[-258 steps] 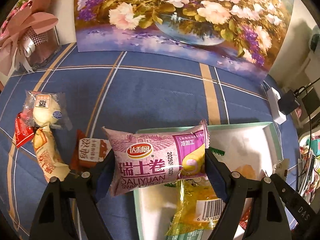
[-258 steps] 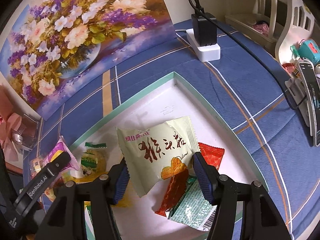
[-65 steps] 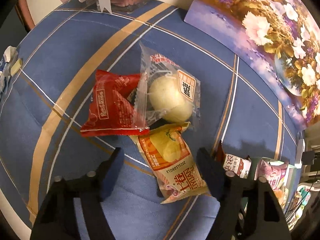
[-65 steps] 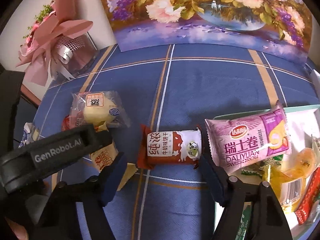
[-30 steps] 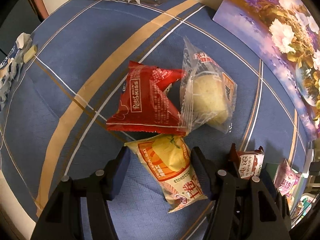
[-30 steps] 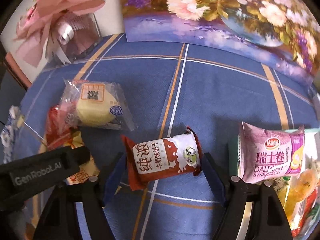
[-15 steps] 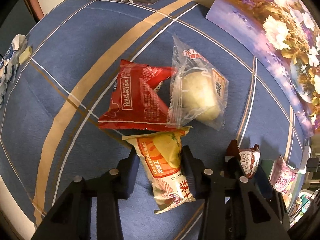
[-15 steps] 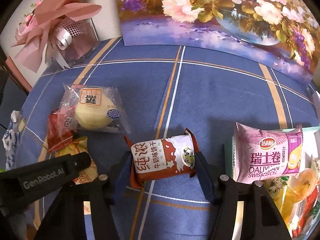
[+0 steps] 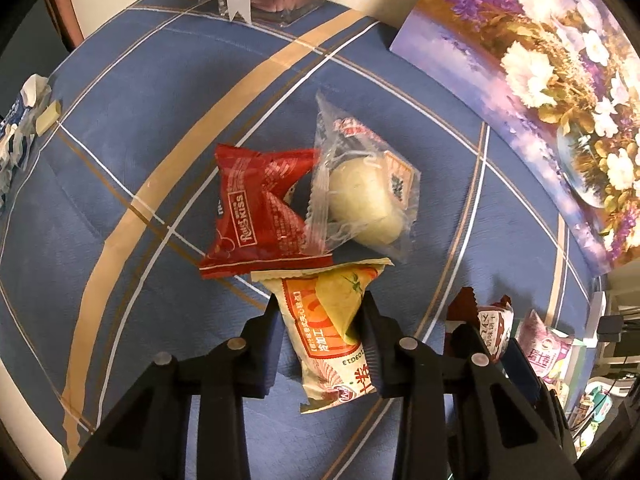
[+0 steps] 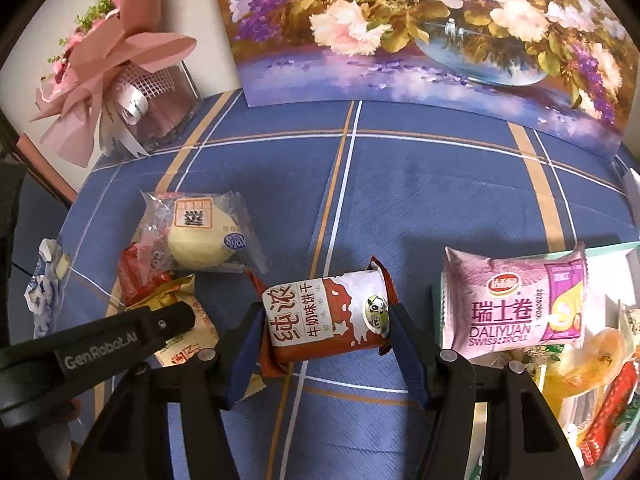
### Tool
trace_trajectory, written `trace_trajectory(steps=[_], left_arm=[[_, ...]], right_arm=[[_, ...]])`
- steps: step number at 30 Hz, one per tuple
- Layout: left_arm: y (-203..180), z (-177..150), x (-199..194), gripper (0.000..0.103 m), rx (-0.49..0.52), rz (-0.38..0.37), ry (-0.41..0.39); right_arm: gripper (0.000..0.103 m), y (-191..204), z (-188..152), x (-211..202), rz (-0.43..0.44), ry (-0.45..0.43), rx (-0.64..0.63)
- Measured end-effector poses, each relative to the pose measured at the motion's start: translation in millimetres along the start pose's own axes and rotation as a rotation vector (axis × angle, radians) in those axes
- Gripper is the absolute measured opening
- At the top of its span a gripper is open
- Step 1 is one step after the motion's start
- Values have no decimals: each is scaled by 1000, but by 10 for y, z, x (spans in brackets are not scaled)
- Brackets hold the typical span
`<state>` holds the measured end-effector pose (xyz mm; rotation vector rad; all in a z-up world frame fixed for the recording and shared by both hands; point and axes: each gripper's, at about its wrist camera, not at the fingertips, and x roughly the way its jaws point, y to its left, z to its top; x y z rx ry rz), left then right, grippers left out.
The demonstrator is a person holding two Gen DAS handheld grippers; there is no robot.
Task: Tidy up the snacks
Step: 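Grasp the yellow bread pack with the left tool while the right tool grasps the milk biscuit, then carry the bread pack and milk biscuit into the white tray and open both tools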
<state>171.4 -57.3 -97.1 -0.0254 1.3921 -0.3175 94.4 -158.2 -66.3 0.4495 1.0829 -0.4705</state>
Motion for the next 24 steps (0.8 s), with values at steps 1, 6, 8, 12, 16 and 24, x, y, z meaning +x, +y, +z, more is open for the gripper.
trace_trajectory(steps=[1, 6, 8, 12, 16, 24], left_arm=[[8, -8, -6, 37, 0, -3, -4], [-14, 43, -170, 37, 0, -21, -23], [-19, 55, -212, 37, -1, -32, -31], [-73, 37, -299, 37, 8, -50, -49], [-146, -34, -402, 37, 19, -88, -62], [-837, -301, -491, 37, 161, -166, -53]], right_arm=[[64, 3, 10, -26, 3, -5, 1], [64, -4, 36, -136, 16, -23, 5], [64, 2, 51, -189, 18, -33, 4], [64, -4, 78, -291, 17, -49, 6], [64, -123, 119, -434, 13, -76, 32], [64, -892, 127, -909, -100, -150, 150]])
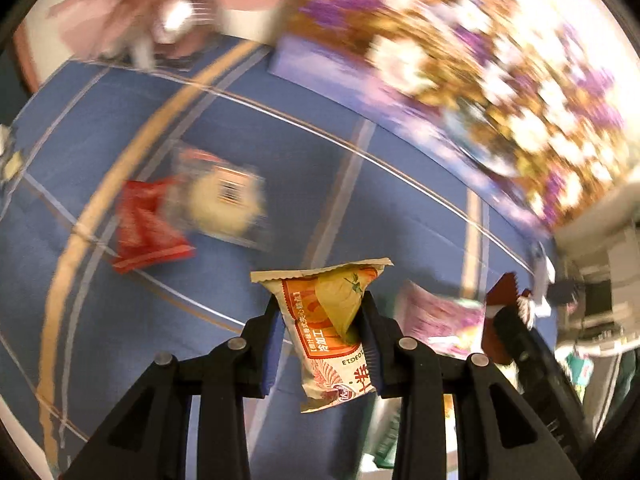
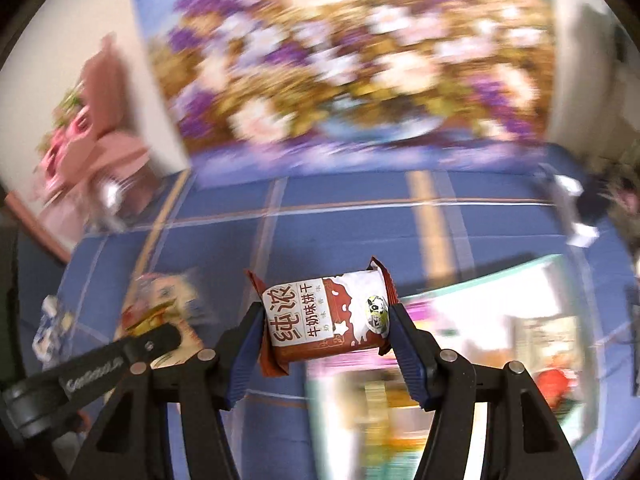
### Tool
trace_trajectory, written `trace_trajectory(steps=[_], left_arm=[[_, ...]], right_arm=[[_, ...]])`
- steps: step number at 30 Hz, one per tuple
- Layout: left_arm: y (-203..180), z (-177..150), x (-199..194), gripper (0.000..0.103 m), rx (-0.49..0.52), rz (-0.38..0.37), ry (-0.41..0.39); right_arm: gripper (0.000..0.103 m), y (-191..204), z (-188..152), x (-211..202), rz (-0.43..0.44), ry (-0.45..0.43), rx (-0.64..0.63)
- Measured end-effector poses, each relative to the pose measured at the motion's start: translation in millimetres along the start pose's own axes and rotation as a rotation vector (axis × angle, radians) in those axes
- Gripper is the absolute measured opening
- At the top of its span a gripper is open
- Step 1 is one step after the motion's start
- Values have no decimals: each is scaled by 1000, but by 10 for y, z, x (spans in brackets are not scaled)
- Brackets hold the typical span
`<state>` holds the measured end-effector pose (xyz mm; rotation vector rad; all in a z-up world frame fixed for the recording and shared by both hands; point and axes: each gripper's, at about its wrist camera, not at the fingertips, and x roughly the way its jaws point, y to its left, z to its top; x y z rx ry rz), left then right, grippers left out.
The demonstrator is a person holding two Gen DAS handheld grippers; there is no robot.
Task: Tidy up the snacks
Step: 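Carry the bread pack and milk biscuit into the white tray and open both tools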
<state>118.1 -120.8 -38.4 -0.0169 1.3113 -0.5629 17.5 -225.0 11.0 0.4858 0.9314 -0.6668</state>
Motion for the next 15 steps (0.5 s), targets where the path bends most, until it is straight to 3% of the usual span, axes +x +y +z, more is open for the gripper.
trace_trajectory(steps=[8, 15], left_arm=[[-606, -305, 400, 37, 130, -6, 96], [-845, -436, 574, 37, 180, 1, 129]], right_arm=[[64, -900, 12, -43, -116, 31, 121], [64, -1300, -127, 287, -130, 131, 185]])
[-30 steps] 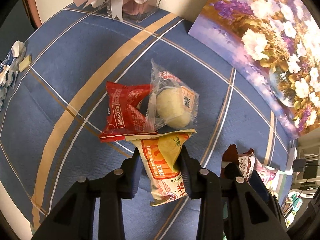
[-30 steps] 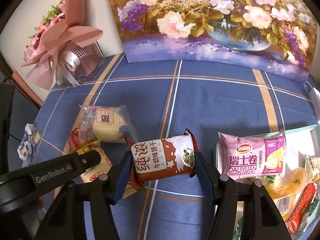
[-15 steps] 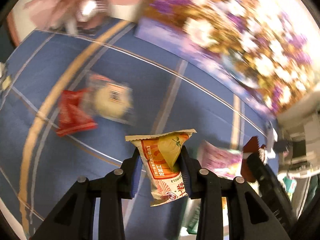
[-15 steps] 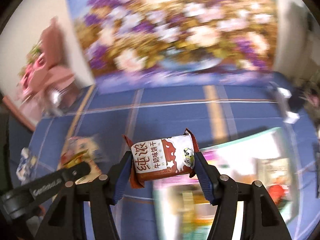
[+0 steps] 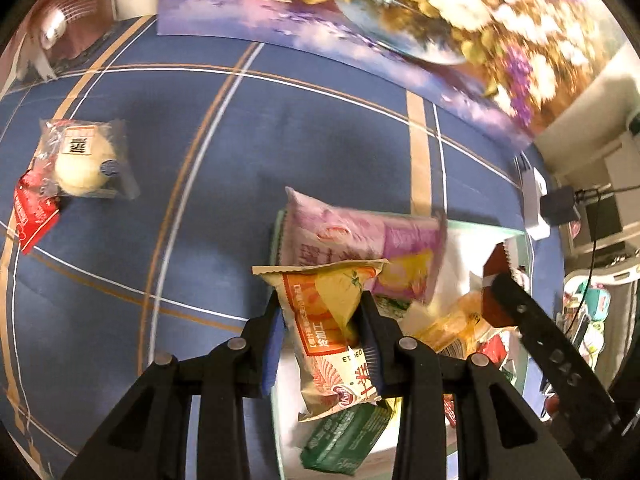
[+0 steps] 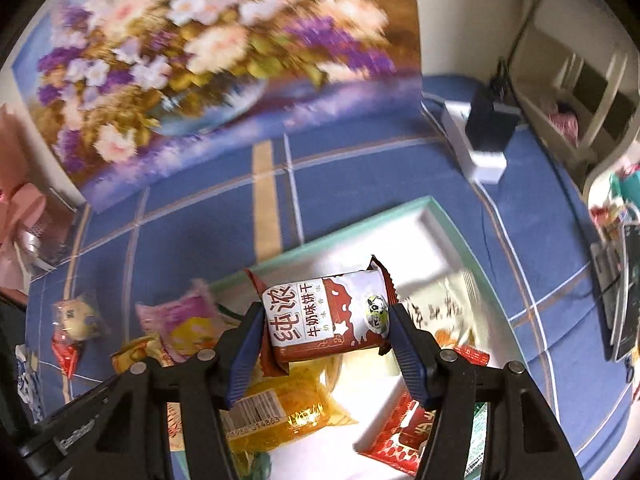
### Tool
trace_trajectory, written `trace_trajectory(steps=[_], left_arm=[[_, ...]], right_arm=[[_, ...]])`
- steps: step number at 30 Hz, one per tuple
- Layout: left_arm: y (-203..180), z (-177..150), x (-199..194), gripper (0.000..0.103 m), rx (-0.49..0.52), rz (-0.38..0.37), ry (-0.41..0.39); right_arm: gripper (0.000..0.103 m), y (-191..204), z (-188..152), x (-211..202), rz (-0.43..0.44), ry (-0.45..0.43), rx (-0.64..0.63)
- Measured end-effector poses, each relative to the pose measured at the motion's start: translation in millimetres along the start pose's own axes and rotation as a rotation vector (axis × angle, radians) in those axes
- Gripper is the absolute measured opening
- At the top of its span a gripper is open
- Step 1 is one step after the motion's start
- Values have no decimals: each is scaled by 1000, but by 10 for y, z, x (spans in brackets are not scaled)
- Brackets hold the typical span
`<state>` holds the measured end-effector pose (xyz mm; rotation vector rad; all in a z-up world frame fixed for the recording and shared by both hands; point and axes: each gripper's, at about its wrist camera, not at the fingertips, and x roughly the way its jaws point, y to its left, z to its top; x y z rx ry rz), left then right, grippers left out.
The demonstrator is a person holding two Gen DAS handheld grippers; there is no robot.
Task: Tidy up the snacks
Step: 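Carry the bread pack and milk biscuit into the white tray and open both tools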
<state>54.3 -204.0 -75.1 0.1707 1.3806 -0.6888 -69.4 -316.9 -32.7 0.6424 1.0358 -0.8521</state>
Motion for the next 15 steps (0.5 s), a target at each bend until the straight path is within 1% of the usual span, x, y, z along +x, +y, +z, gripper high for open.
trace_trajectory(steps=[4, 6, 7, 8, 9, 10, 13, 15], left_arm=[[-133, -84, 102, 37, 17, -8, 32], [-155, -101, 138, 42, 11, -10, 51], [-158, -101, 135, 51, 10, -19, 54], [-155, -96, 113, 63, 7, -30, 56], [-156, -88, 95, 69, 6, -32, 52], [-147, -80, 52, 71, 8, -32, 42], [-82, -39, -114, 72, 8, -31, 4], [10, -4, -238, 76, 0, -27, -21]], right_arm=[[66, -50, -19, 38, -3, 1, 0], [67, -58, -14, 34, 1, 2, 1], [68, -59, -15, 22, 3, 2, -2], [70, -51, -12, 11, 3, 1, -7], [70, -36, -9, -9, 4, -3, -13], [70, -16, -1, -25, 5, -7, -16], [70, 48, 20, -78, 12, -22, -19], [70, 101, 25, -96, 10, -21, -25]])
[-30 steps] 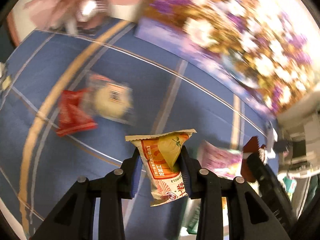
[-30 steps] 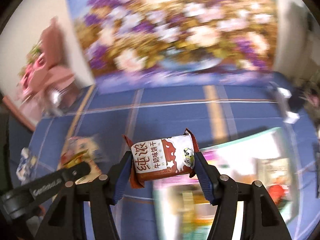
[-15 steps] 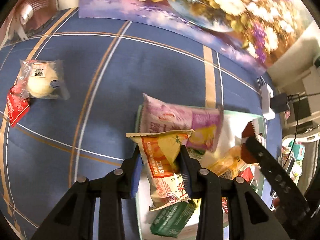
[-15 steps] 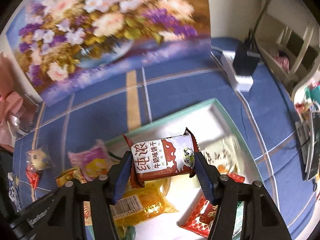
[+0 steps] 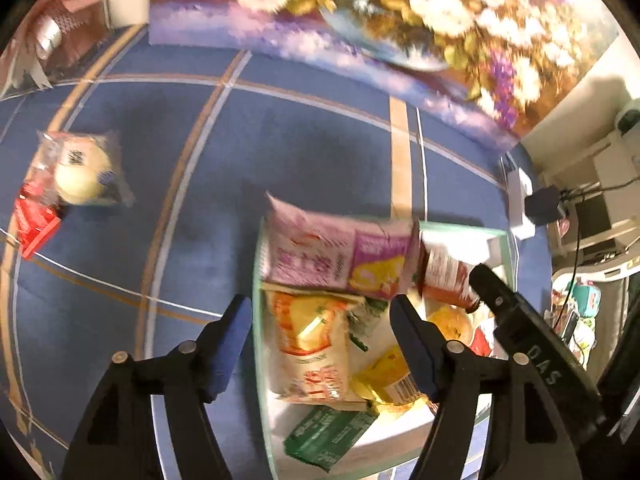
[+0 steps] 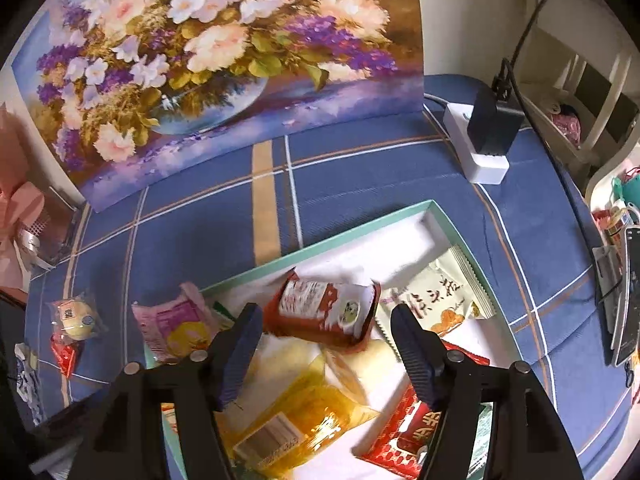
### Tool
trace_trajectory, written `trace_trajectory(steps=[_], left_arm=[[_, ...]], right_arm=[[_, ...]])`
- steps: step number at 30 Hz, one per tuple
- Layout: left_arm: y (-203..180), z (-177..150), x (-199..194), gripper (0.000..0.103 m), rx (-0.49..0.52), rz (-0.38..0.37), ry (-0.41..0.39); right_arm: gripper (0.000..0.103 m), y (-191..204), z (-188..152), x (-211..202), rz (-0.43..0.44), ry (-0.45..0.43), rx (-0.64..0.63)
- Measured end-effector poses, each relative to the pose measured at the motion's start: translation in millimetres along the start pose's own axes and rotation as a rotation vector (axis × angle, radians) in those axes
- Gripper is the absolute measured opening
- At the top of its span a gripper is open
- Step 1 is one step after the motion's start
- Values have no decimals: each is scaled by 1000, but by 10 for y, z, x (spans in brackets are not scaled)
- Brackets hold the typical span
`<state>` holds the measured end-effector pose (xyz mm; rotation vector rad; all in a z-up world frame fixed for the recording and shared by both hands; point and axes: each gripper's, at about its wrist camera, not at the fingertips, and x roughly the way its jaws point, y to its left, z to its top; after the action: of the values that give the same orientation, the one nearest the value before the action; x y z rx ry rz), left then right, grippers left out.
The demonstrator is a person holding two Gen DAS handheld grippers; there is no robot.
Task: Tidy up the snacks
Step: 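Carry the bread pack and milk biscuit into the white tray and open both tools, then move both tools back over the red candy pack and round bun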
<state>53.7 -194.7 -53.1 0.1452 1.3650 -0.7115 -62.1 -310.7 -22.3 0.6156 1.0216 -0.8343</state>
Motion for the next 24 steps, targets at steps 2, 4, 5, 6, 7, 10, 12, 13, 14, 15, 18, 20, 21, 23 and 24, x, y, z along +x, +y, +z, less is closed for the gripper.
trace_trajectory(steps=[2, 4, 5, 6, 7, 10, 12, 13, 14, 15, 18, 20, 21, 23, 24], left_arm=[[102, 54, -74, 83, -6, 18, -23], [252, 106, -142, 83, -28, 46, -48], [334, 134, -152, 84, -45, 60, -57], [399, 167, -162, 84, -58, 70, -62], [522, 203, -189, 84, -81, 91, -72], [818, 241, -271, 90, -121, 148, -92], [1018, 274, -309, 91, -148, 192, -109], [1122, 288, -335, 92, -162, 210, -115], [1234, 306, -354, 92, -179, 229, -122], [1350, 322, -378, 93, -199, 249, -131], [1644, 349, -463, 100, -260, 287, -156], [1822, 347, -527, 100, -297, 305, -168], [1901, 348, -555, 100, -312, 315, -173], [2066, 347, -611, 100, -346, 340, -190], [2156, 344, -639, 100, -365, 354, -199]], right_arm=[[70, 86, 9, -13, -1, -1, -16], [70, 199, 16, -32, 6, -5, -29], [70, 265, 19, -40, 11, -5, -34], [70, 335, 19, -48, 17, -6, -41], [70, 429, 16, -58, 25, -7, -56], [70, 710, 0, -74, 35, -9, -106], [70, 911, -19, -85, 48, -10, -138], [71, 999, -29, -86, 57, -9, -151], [71, 1091, -59, -81, 68, -8, -164], [72, 1208, -95, -76, 80, -6, -179], [82, 1452, -191, -54, 107, -2, -208], [82, 1641, -267, -19, 121, 4, -233], [82, 1707, -295, -2, 126, 7, -243], [83, 1858, -363, 45, 143, 17, -265], [83, 1922, -398, 69, 151, 24, -273]])
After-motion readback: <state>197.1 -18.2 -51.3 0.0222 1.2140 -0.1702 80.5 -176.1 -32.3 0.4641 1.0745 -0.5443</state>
